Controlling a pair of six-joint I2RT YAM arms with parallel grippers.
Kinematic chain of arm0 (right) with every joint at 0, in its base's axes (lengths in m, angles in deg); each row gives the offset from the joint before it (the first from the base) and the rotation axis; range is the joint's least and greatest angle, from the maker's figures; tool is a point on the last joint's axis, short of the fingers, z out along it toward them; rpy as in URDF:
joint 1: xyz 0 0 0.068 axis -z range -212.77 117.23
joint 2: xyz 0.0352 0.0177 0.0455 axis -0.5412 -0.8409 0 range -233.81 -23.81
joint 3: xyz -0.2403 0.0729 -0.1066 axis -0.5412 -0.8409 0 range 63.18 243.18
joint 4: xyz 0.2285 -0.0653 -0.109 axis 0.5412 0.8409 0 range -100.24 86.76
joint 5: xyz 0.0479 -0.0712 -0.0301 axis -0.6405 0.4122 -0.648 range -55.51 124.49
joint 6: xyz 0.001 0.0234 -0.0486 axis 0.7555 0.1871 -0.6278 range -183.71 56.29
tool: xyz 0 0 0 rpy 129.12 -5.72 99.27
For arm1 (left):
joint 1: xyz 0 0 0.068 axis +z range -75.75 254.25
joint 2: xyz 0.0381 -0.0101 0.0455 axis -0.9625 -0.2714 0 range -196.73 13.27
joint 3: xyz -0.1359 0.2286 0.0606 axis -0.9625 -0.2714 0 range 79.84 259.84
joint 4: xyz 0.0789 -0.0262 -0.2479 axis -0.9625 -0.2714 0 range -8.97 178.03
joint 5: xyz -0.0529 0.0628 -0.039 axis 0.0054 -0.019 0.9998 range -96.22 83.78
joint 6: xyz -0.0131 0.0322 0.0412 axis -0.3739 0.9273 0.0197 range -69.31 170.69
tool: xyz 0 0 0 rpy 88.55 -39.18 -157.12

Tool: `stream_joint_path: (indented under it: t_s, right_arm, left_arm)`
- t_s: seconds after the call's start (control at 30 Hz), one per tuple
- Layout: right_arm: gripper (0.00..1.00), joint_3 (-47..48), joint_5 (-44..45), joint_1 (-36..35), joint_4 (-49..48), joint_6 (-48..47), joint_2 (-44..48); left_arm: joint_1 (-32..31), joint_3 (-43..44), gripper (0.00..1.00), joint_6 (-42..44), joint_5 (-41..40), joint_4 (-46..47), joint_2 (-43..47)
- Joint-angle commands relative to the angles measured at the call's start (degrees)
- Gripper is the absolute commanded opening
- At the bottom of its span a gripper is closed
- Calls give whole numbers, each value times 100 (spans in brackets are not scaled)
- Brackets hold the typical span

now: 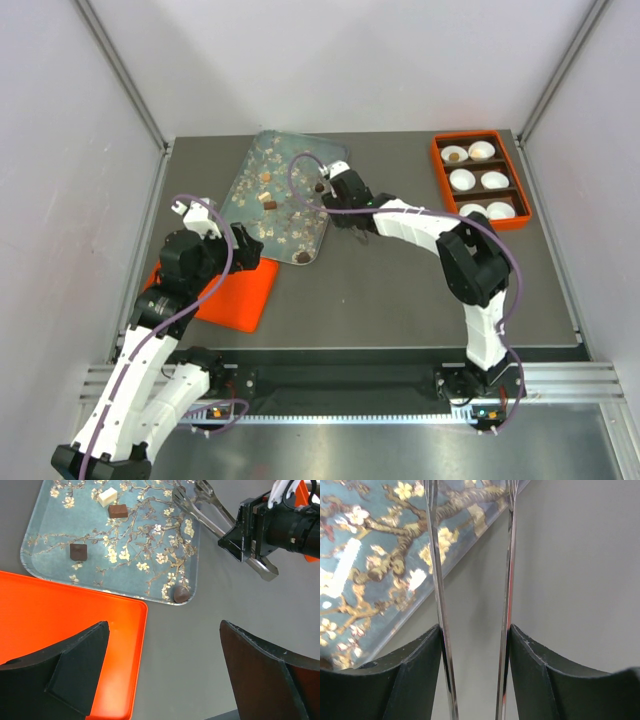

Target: Pack the chocolate

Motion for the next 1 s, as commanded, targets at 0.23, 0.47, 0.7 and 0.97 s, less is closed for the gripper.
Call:
stream_joint_path:
  t_s: [0.23,0.47,0.7,0.97]
  right_arm:
    - [52,671,-475,118,-162,254,-314]
    - [49,1040,-483,110,128,262,-560]
    - [45,1286,-475,119,383,236,-692]
    - [45,1172,-422,118,665,262,-561]
  left_arm:
    - [-16,5,97,-4,24,80,98]
    - [-25,22,97,-21,-55,63,142]
    - [-60,31,97,-30,-64,63,142]
    - [-113,40,97,-30,-90,45,177]
